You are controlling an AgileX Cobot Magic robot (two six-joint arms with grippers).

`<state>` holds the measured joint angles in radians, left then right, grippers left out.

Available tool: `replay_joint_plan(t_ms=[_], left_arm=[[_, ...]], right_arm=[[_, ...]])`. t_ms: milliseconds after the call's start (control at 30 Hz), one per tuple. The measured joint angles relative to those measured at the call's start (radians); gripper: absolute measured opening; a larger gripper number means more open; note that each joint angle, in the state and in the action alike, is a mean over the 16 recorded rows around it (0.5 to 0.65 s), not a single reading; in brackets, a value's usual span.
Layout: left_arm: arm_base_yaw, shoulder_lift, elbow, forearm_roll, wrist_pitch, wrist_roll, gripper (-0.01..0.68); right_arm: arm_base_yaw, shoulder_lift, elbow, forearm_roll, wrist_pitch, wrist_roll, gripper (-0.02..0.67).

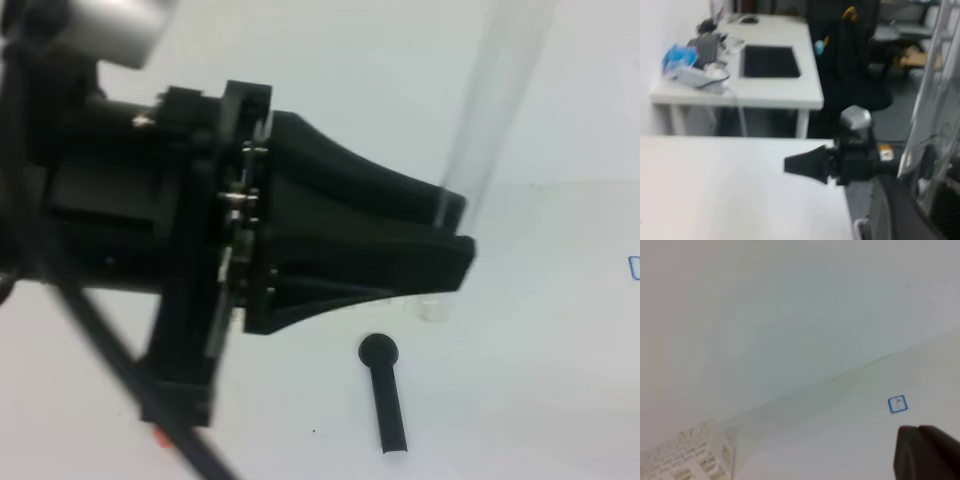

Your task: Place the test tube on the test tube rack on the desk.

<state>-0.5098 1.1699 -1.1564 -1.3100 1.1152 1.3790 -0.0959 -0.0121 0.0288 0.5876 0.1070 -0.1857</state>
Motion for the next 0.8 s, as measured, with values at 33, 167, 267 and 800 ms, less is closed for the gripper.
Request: replay_joint_plan(t_ms=[33, 167, 267, 800], left_arm=[[0.023, 0.0, 0.02, -0.022, 0.012, 0.019, 0.11], [0.112, -0.001, 0.121, -0.108, 0.057, 0.116, 0.11], [0.166, -0.001, 0.216, -0.172, 0.08, 0.208, 0.11], [0.239, -0.003, 0.642, -0.328, 0.076, 0.638, 0.11]], right_arm=[[0.0, 0.0, 0.0, 0.001, 0.0, 0.0, -0.001], [0.0, 0.0, 0.0, 0.004, 0.002, 0.0, -0.001], [0.0, 0.0, 0.0, 0.007, 0.003, -0.003, -0.001], [0.0, 0.0, -0.033, 0.014, 0.043, -0.077, -0.001]])
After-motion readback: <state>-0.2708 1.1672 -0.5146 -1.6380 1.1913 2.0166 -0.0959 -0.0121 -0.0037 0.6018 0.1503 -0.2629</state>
